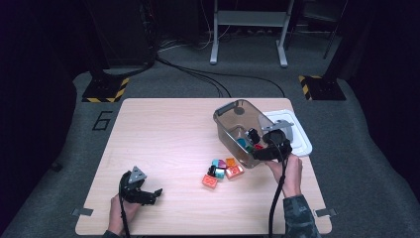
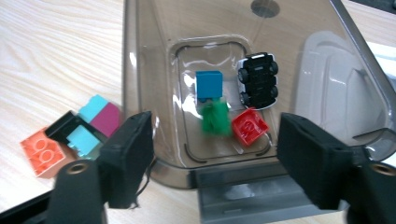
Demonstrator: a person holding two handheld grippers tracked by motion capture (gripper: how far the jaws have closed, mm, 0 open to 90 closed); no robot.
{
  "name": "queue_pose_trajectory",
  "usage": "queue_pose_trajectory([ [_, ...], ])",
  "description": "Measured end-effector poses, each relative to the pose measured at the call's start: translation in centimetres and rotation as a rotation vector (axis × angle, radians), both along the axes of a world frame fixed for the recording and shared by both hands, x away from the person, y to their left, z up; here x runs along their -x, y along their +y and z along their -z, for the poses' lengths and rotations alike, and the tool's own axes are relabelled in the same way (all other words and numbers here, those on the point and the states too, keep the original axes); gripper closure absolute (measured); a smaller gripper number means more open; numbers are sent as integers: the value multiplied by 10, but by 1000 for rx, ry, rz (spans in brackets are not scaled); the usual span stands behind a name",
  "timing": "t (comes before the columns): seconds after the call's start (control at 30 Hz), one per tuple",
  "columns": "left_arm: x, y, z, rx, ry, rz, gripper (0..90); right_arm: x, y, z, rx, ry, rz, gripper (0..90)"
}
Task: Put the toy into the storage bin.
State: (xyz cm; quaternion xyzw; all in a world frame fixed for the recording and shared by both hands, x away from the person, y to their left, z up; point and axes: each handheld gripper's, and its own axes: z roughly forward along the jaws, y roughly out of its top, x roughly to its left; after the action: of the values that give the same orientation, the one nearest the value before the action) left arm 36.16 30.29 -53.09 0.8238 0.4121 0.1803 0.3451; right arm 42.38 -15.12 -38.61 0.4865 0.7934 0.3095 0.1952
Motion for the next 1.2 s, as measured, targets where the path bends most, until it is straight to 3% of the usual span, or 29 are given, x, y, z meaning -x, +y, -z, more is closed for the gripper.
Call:
queue_pose_trajectory([
  [0.17, 0, 0, 0, 0, 0, 0, 15, 10, 10, -1, -3, 3, -26, 168],
  [0.37, 0, 0, 0, 1, 0, 0, 15, 22, 26, -2, -19, -25, -85, 142],
  [0.6, 0, 0, 0, 1, 0, 0, 15, 35, 56, 9, -13, -29, -176, 99],
  [0.67, 0, 0, 0, 0, 0, 0, 15, 37, 64, 11, -11, -35, -197, 121],
  [0.93, 0, 0, 0, 0, 0, 0, 15, 42, 84, 21, -14, -46, -254, 122],
  [1.2, 0, 0, 0, 1, 0, 0, 15, 40, 106, 39, -26, -16, -311, 127],
])
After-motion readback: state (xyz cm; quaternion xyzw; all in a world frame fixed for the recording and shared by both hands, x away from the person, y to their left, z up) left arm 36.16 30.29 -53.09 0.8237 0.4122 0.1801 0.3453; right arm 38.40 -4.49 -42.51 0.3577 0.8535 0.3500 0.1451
